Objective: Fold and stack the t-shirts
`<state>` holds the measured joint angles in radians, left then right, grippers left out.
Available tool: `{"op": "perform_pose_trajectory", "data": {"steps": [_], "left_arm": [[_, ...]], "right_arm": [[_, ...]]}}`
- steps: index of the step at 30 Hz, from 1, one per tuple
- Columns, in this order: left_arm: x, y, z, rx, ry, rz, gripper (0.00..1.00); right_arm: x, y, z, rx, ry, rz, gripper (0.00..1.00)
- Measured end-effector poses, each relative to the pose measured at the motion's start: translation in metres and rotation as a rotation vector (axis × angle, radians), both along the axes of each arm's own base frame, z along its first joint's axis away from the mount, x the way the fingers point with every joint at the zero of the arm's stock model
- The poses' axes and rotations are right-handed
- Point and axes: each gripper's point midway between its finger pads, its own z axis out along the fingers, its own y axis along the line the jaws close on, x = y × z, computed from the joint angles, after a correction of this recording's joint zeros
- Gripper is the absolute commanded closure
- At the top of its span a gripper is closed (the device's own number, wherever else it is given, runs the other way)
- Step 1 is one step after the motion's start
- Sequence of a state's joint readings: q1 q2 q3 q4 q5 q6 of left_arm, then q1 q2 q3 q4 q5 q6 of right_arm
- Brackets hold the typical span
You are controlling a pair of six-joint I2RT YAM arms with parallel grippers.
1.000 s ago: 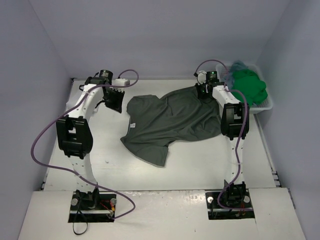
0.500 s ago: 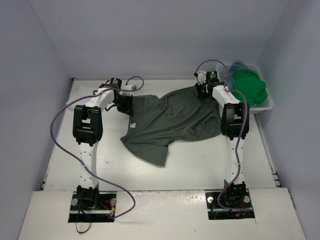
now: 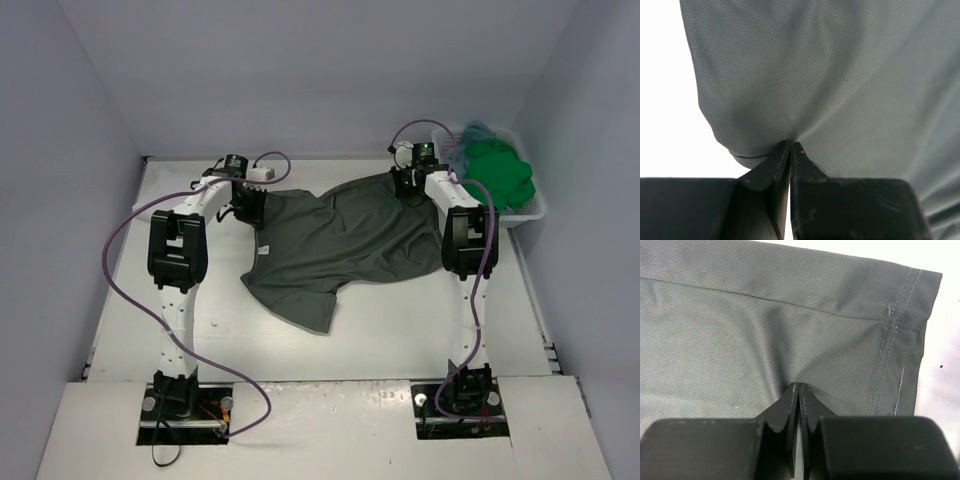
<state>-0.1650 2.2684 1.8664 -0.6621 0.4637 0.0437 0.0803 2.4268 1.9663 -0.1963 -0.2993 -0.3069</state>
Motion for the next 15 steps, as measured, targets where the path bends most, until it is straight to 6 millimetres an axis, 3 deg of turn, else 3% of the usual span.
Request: {"op": "perform_pose_trajectory", "data": {"steps": [15], "left_arm": [[-0.019,0.024,-0.009,0.124,0.019,-0.013,1.00]], "right_arm": [[0.001,-0.005,-0.001,-0.022,-0.002,-0.018,1.00]]}}
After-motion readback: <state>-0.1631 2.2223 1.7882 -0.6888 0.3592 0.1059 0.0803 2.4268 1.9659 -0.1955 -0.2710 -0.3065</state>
